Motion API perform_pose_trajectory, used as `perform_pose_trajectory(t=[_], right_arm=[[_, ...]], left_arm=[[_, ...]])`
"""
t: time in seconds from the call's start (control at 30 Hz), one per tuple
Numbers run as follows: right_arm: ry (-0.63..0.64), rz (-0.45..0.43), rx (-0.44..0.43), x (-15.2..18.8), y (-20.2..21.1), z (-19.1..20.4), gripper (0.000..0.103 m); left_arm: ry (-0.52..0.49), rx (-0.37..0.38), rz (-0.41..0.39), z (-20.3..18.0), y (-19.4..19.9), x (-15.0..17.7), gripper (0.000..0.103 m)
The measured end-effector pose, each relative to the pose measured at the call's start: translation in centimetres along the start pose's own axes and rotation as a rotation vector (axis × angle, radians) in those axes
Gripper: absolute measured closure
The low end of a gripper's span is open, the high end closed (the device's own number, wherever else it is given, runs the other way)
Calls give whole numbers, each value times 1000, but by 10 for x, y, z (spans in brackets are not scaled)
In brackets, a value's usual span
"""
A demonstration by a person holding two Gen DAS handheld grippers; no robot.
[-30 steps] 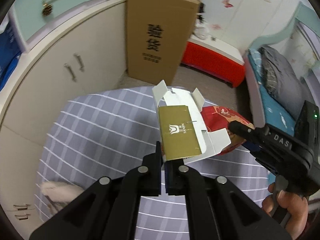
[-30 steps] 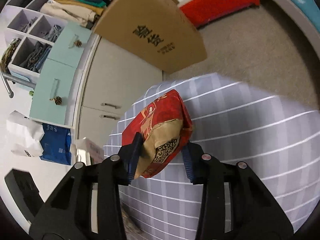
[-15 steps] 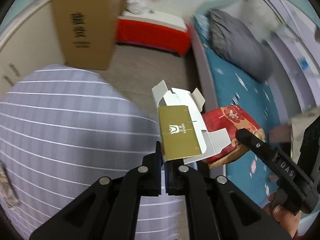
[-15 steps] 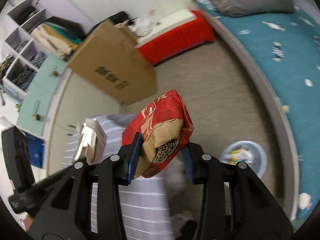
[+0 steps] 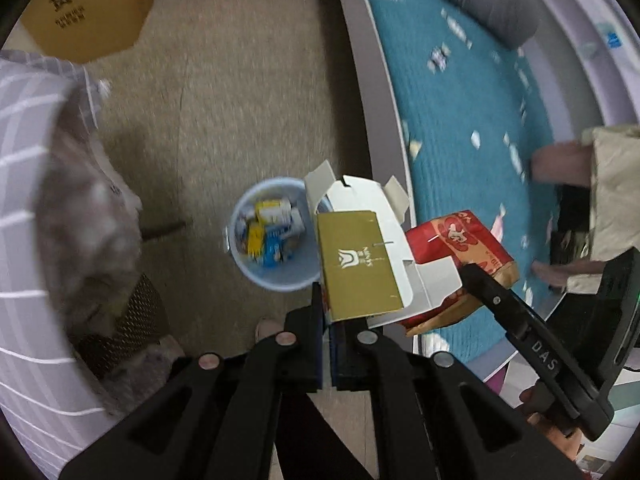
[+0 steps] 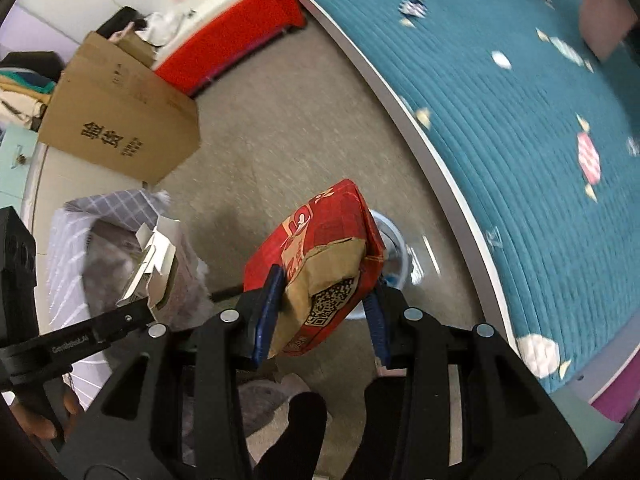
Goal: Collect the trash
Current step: 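Carry carton and red bag over the bucket and open both tools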
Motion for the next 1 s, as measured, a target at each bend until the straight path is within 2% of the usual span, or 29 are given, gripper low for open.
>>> perform_pose_trajectory(t=[0.33,0.37,0.4,0.43,0.7,1.0], right_arm=[[-14,36,20,10,-11,-30,64],[-16,39,23,10,-12,-33,64],[-20,44,26,10,-13,-37,64],[-24,47,29,12,-14,-39,64],[-26,71,26,12,-22,-42,64],[16,79,0,8,-30,-16,63]], left_arm=[[5,-15,93,-19,-49,-19,98],[11,-13,114,-19,-56,-20,85],[16,-20,124,-19,-59,-20,58],[28,-45,125,-17,-62,-21,38],[43,-64,135,-13,-64,-13,37],[61,-65,111,-6,-45,-9,34]])
Point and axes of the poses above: each gripper's, at about its wrist camera, not at the fingertips, and y roughly against the way its jaws point, z to its left, x to its underside, the point moved 3 cm from there along -y, roughly the way its jaws point, and after that the axes turned 2 degrees about -z, right-handed, at the moved point
